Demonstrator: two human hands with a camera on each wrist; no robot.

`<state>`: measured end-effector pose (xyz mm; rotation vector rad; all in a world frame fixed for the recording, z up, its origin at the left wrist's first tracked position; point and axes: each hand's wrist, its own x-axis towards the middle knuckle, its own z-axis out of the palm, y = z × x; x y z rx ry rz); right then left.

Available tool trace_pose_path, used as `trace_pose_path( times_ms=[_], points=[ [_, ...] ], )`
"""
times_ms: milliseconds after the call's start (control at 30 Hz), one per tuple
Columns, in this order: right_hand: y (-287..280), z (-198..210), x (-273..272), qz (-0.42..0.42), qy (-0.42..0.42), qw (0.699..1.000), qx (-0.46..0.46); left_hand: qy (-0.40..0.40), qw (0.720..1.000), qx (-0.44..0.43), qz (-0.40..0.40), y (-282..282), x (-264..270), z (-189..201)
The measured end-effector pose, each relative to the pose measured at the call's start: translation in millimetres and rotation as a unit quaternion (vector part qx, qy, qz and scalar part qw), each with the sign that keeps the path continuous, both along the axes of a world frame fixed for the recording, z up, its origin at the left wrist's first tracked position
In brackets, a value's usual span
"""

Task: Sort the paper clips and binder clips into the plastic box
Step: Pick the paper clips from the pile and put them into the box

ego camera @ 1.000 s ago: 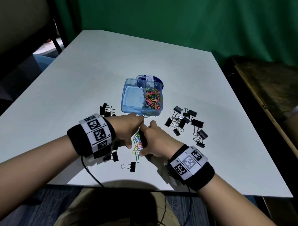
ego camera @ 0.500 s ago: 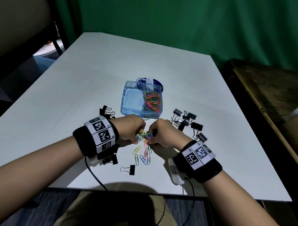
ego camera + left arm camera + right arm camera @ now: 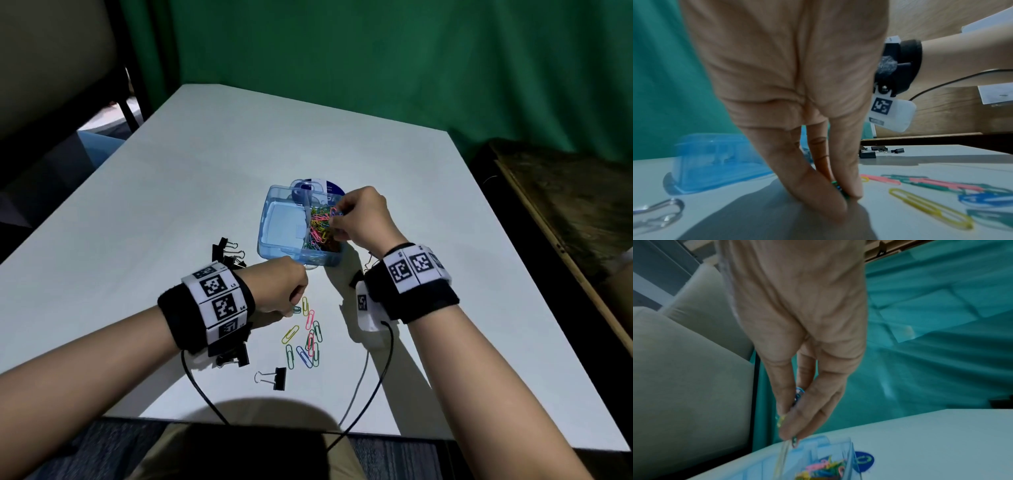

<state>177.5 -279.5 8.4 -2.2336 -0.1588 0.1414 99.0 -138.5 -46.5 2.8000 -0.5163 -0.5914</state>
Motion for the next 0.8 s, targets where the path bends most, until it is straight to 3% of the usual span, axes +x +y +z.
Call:
trace_pose_path(
  times_ms=[167,267,433,667,800],
  points=[
    [0,-13,3,0.013,-0.064,0.994,-0.091,-0.015,1.0,0.002,-0.013,2,-2,-1],
    [1,-15,-5,0.065,-0.1,0.984,-0.129,-0.008,1.0,0.002,-0.016,2,0,-1],
    [4,-28,-8,0.166,-0.024,0.957,-0.234,0.008,1.0,-0.002,-0.008,2,1,0],
    [0,-24,-2,0.11,-0.08,0.975,-0.173,0.005,1.0,0.0,-0.011,3,-1,-2],
    [9,-23,2,0.158,-0.007,0.959,-0.235,-0.002,1.0,0.003,-0.017,2,-1,-1]
  ],
)
